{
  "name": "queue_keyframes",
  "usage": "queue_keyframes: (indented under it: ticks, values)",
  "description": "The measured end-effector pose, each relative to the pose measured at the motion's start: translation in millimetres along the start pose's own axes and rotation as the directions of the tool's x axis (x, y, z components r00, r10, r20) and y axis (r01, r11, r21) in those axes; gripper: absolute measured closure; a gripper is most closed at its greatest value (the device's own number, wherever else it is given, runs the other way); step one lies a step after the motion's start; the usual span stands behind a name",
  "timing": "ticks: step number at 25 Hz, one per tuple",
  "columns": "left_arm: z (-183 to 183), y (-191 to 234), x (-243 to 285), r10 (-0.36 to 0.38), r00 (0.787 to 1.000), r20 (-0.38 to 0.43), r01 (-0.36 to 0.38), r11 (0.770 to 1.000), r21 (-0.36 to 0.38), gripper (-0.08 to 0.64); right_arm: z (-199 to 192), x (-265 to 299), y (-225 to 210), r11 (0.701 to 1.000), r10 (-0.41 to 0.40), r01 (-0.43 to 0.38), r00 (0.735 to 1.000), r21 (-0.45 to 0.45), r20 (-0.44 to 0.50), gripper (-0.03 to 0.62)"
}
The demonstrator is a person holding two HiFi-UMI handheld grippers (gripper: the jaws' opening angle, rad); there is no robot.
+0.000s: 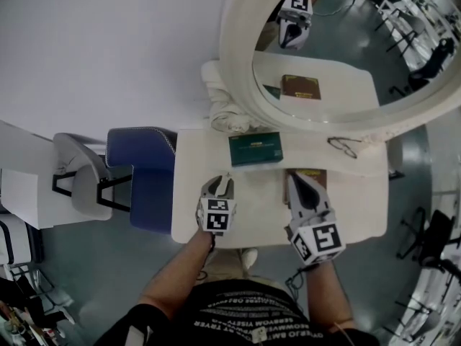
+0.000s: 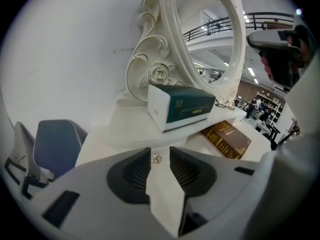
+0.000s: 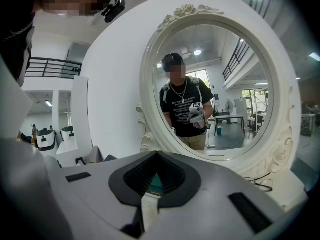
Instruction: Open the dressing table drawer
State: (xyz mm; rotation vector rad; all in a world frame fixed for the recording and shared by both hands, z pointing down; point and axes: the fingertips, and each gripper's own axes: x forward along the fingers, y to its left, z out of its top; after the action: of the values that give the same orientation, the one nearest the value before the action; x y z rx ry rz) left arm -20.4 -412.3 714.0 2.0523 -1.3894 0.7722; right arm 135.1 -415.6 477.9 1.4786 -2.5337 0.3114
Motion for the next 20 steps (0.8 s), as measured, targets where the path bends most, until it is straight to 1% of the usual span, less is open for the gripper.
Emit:
queue_keyframes:
  ticks: [3,14,20]
  values:
    - [-2.3,-1.2,11.5,-0.005,1.0,-0.019,0.005,1.0,-0.006,0.44,-2.7,0.3,1.0,1.0,0.001,-0.001,1.0,-0.004,-0.005,0.591]
    - [-19.9,-1.2,39.6,0.003,0.997,-0.081,-0.004,1.0,-0.013,0.434,-8.8,-0.5,2.6,0.999,-0.009,0.009,1.0,-0.033,-0.024,0.591]
    - [-26.8,1.2,51.0,0.006,0.994,-0.106,-0.01,0.999,-0.043,0.431,-10.8,-2.3,3.5,0.999,-0.009,0.008,1.0,-0.036,-0.025,0.591]
